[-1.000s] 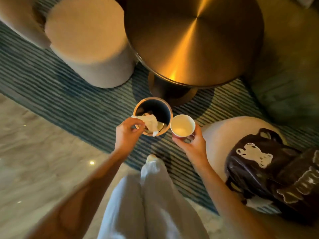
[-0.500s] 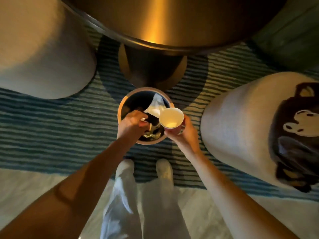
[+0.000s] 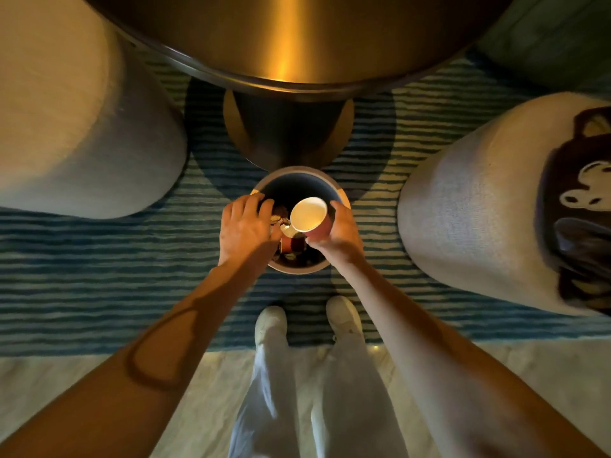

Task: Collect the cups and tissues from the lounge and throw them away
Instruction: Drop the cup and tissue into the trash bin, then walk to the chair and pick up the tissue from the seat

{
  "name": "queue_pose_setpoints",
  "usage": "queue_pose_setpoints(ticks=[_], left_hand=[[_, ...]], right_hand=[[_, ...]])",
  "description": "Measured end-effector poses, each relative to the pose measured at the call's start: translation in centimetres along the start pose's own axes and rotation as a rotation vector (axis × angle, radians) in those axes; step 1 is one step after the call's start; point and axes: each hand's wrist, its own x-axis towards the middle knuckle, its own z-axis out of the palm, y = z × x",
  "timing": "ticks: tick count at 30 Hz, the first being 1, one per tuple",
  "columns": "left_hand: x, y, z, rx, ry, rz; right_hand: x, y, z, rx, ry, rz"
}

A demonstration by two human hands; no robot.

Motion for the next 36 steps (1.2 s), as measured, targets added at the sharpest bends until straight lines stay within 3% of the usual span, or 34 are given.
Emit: queue_pose_setpoints(ticks=[4, 10, 17, 23, 36], left_hand=[[-1.3, -0.3, -1.9, 0.044, -0.065, -0.001], [-3.4, 3.5, -10.6, 0.093, -0.068, 0.105], [-10.5, 11.4, -19.5, 0.138, -0.052, 0.309], [-20.1, 20.9, -21.3, 0.234, -0.104, 0.639], [-38.3, 46.8, -14.7, 0.306, -0.172, 1.128]], right_hand=[[-1.5, -1.8, -2.2, -0.129, 0.074, -0.059], [-10.1, -4.6, -12.0, -0.277, 0.163, -0.263], [-24.4, -4.1, -21.4, -0.138, 0.44, -0.138], [-37.9, 2.9, -24.8, -0.029, 0.557, 0.061], [-60.2, 24.4, -34.3, -0.042, 0.777, 0.487]])
